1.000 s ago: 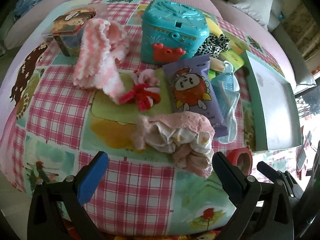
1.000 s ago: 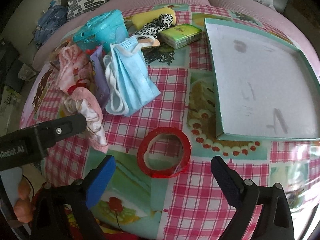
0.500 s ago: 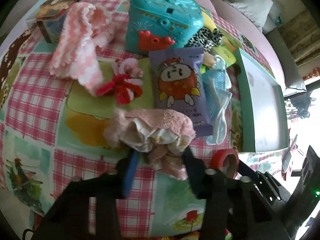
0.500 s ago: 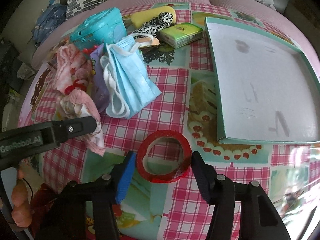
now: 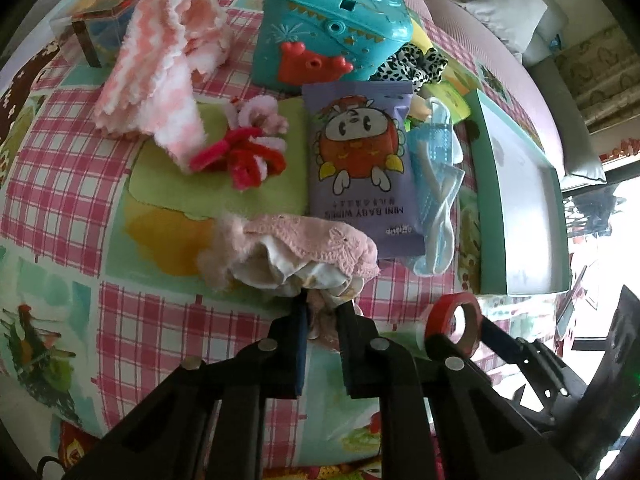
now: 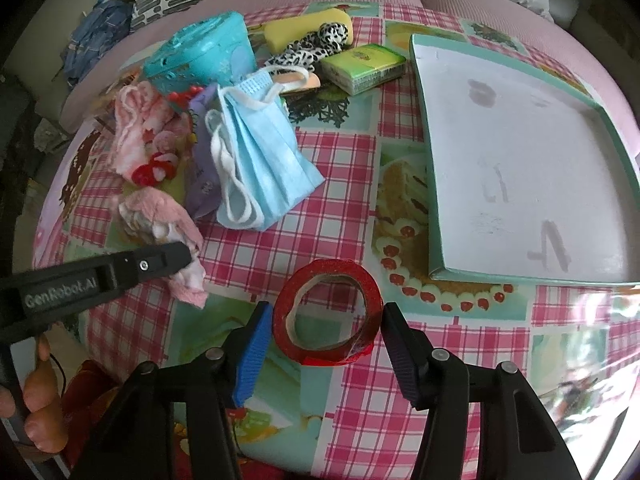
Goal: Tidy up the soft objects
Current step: 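Grasp the pink lace cloth with the left tool while the right tool grasps the red tape roll, then carry cloth and tape over the white tray and open both tools to release them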
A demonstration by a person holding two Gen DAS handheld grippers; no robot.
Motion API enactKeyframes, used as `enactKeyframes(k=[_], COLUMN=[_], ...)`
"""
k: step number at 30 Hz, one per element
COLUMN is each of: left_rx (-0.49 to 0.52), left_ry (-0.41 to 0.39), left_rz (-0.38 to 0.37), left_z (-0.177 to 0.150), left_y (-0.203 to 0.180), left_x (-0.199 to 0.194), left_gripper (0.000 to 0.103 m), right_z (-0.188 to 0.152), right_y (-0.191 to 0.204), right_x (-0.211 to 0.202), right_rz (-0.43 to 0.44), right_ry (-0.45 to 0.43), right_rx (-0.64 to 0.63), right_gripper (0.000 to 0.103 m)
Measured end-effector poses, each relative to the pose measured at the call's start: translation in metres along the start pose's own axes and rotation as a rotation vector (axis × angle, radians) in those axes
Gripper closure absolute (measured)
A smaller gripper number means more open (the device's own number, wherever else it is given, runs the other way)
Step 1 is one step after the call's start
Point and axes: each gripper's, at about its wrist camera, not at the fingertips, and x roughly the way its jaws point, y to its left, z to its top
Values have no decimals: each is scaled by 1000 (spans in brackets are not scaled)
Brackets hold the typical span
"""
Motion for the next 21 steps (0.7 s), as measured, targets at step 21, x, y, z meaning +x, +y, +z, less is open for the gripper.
enactKeyframes(k=[21], left_rx=[51], left_ry=[-183], left_rz=[-61], left_z=[-14], left_y=[-7], left_x=[-96], left_gripper=[89], right_z=[3], right_y=[-10], right_x=[-75], right_rz=[23], right_ry=[-100], right_rx=[38], right_gripper=[45])
